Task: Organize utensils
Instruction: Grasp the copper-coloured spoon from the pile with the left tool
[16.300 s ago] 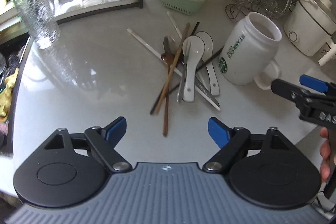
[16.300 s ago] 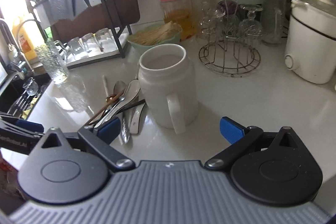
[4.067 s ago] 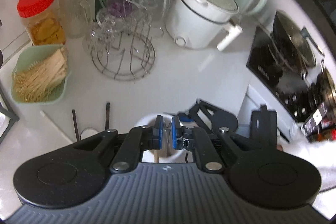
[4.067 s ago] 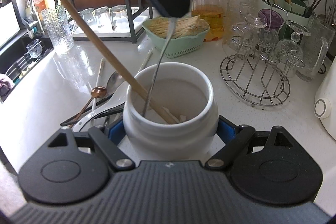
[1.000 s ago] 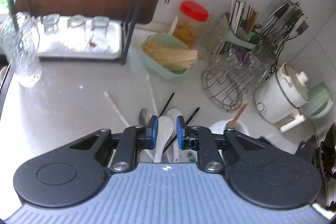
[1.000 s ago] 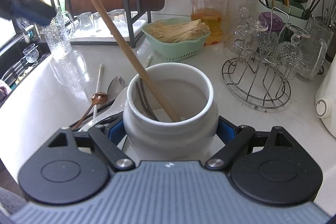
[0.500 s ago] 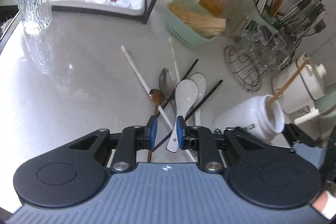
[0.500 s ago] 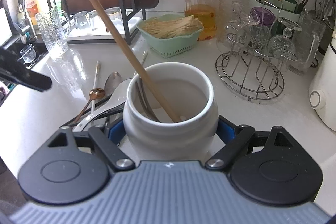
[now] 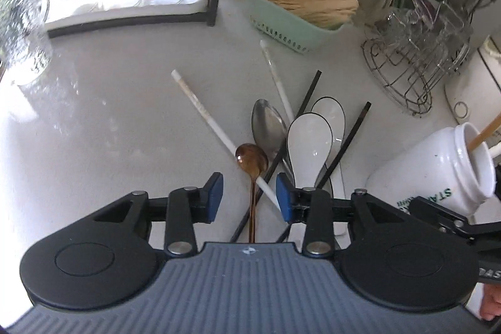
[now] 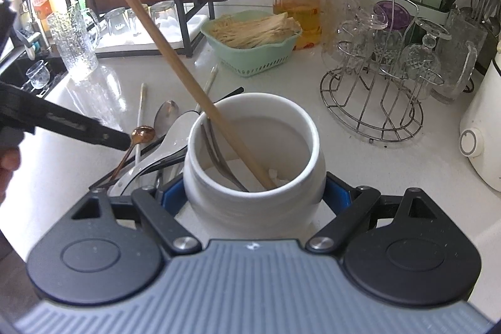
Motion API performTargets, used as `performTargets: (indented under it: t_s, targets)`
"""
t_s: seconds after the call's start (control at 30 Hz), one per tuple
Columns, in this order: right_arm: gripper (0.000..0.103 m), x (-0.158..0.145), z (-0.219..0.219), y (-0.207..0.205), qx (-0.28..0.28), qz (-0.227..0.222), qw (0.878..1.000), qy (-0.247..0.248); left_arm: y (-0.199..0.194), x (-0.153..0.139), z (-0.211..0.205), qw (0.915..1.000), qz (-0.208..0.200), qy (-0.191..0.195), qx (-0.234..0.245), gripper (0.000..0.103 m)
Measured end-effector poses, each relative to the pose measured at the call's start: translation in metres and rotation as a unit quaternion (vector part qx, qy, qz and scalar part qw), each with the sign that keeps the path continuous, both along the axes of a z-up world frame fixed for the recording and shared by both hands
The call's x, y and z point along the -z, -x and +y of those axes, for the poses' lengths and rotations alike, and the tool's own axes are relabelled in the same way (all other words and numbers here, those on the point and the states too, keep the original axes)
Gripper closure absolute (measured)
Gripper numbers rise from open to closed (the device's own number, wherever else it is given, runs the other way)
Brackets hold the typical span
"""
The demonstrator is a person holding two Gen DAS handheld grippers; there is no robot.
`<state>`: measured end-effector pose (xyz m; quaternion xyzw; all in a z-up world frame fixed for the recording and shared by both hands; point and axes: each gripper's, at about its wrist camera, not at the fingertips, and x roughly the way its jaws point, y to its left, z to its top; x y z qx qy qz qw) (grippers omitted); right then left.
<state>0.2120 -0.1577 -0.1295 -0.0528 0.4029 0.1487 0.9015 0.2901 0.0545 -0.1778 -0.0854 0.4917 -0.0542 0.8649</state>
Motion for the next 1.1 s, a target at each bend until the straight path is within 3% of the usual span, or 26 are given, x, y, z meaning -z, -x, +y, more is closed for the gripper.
performTargets:
  t_s: [0.3,0.47,0.6,0.87,1.1]
  targets:
    - [0.012,0.000,-0.001,0.000,-0.001,0.002,1.000,-0.004,-0.019,0.017,-0.013,0.9989,-0.001,-0.043,0.017,0.061]
    - [0.012,0.000,-0.001,0.000,0.000,0.001,1.000,-0.004,-0.024,0.020,-0.019,0.9985,-0.006,-0.047,0.026,0.061]
    - [0.012,0.000,0.000,0.000,0.000,0.000,1.000,-0.004,-0.022,0.022,-0.021,0.9982,-0.004,-0.051,0.032,0.070]
    - [0.012,0.000,-0.001,0.002,-0.001,-0.004,1.000,-0.004,-0.021,0.018,-0.012,0.9990,0.005,-0.042,0.016,0.071]
    - [0.012,0.000,-0.001,0.002,-0.001,-0.004,1.000,-0.004,-0.010,-0.002,-0.009,0.9993,-0.007,-0.036,0.007,0.071]
